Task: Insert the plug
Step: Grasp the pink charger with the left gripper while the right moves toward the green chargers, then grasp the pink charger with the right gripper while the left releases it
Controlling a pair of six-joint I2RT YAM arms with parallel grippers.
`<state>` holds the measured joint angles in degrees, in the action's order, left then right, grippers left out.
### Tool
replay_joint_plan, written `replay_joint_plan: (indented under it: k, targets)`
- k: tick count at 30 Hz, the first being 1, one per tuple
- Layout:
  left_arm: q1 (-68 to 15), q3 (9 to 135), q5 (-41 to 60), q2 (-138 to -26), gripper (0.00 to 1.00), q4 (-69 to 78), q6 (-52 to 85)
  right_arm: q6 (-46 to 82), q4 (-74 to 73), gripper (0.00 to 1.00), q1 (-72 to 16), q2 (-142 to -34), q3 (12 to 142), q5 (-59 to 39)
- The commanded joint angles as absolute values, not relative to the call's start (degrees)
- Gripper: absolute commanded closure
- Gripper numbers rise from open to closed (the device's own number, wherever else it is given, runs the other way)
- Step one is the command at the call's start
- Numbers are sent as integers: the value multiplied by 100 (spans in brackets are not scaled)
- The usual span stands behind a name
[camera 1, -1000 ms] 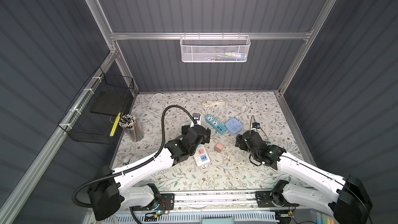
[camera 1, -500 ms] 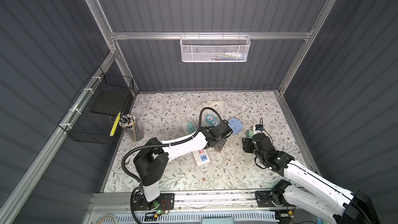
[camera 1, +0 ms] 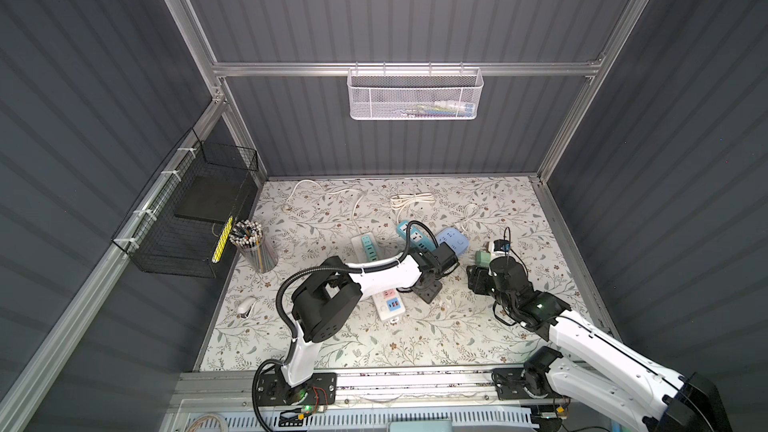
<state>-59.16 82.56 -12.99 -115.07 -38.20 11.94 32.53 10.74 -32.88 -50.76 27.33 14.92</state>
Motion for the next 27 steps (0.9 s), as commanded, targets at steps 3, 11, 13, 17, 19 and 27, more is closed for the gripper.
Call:
replay_joint_plan:
  k: [3,11,13,17,19,27]
  targets:
    - [-5867,8426,-1237,-11657,38,-3777,1126,3304,1069,37,-3269,-5103,2642,1492]
    - [-5732,8329,-1140,-11722,51,-3657,1163,3293,1104,38,-3269,-5037,2615,1495]
    - [-5723,8231,-1159,-11669,54,-3591,1177,3288,1097,38,-3268,-5019,2594,1494]
    - [-5713,8147,-1158,-11534,68,-3489,1104,3299,1110,38,-3270,-5014,2617,1425]
    - [-5714,7843,-1039,-11339,72,-3238,964,3290,1152,38,-3267,-5003,2649,1373]
    - [-5792,6302,-1445,-9857,90,-795,396,3409,1248,44,-3259,-4584,2692,1010]
